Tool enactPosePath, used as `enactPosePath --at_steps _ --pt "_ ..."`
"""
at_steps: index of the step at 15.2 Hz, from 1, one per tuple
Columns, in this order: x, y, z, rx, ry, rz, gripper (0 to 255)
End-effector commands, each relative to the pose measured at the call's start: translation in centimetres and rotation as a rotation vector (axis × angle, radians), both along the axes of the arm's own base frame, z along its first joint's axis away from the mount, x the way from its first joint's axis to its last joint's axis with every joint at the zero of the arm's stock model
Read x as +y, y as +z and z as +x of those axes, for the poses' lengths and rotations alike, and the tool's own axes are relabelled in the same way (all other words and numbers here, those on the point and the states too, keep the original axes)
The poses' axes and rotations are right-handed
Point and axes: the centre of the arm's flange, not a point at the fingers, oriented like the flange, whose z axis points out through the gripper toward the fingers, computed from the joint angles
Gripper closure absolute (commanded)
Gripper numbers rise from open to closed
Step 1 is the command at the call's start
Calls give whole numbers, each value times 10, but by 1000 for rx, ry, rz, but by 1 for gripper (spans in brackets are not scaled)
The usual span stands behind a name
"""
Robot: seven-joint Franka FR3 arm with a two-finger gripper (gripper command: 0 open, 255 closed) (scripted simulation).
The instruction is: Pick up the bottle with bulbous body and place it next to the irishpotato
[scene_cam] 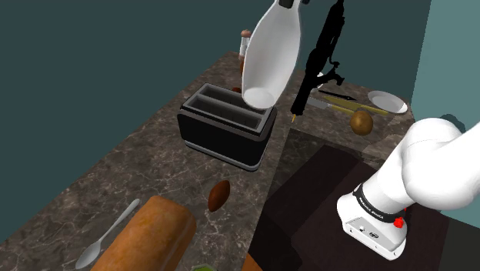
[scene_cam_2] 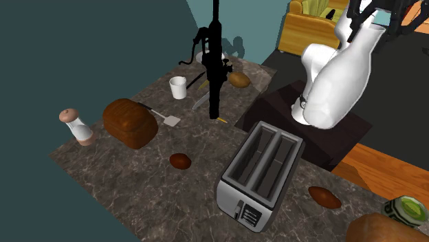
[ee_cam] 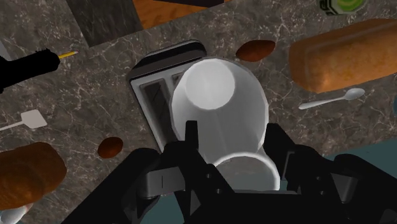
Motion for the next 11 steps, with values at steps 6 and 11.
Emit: enactPosePath --at_steps 6,11 --pt "54 -13 -34 0 -2 0 255" --pt "54 -39 -34 0 -2 0 255"
